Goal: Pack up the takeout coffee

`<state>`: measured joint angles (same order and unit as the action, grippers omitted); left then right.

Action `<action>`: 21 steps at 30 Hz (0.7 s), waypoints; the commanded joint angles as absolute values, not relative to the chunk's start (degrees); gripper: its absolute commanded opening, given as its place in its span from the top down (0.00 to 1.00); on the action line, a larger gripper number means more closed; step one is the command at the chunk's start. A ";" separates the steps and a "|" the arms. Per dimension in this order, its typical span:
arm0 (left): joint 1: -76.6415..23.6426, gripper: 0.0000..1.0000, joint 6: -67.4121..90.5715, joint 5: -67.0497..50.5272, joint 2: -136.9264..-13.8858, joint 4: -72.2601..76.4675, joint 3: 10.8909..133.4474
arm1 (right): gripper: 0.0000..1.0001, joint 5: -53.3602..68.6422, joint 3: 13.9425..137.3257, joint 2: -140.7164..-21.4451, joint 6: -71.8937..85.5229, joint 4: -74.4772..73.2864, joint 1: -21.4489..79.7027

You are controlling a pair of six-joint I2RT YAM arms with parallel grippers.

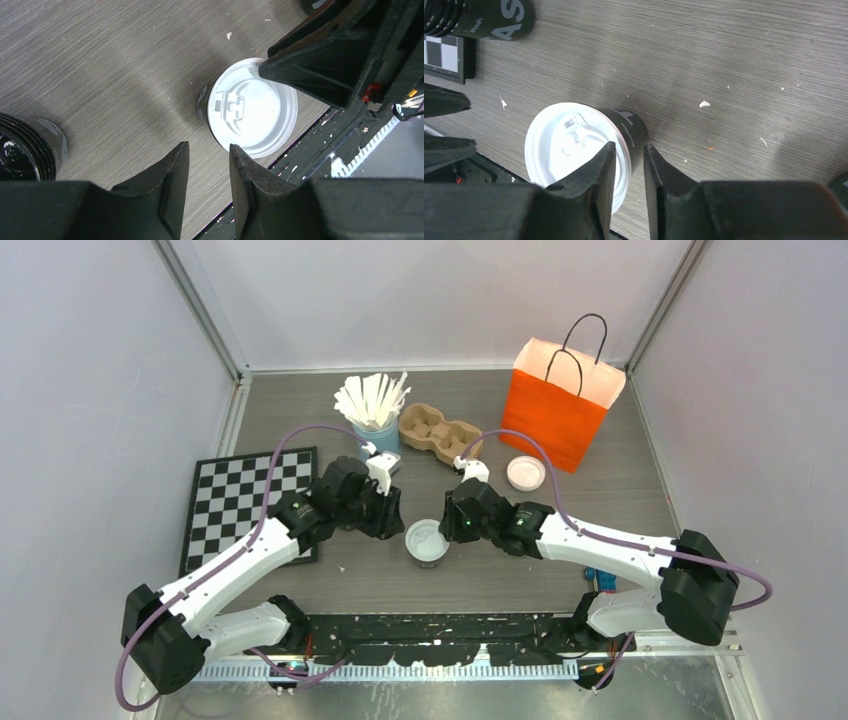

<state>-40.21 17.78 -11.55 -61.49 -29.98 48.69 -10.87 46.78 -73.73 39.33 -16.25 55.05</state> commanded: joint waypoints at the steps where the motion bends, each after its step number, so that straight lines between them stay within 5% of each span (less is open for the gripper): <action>1: -40.08 0.63 18.37 -10.87 -59.66 -27.98 48.60 | 0.74 -15.99 50.81 -74.97 38.78 -18.19 56.51; 5: -40.08 0.63 18.45 -11.12 -59.18 -28.22 48.43 | 0.90 -18.57 52.03 -75.00 38.08 -19.43 57.83; 12: -40.08 0.61 19.13 -12.63 -57.91 -27.83 48.49 | 0.86 -19.33 52.65 -73.33 37.94 -20.17 58.23; 17: -40.08 0.60 19.41 -12.77 -57.72 -27.56 48.68 | 0.99 -18.44 52.65 -72.68 37.26 -19.47 58.19; 21: -40.02 0.59 19.54 -13.20 -58.09 -28.07 49.40 | 1.00 -18.15 52.39 -70.29 37.46 -18.99 58.21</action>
<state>-40.21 19.16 -11.99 -58.59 -29.82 48.31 -17.06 50.26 -74.17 37.63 -20.53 58.02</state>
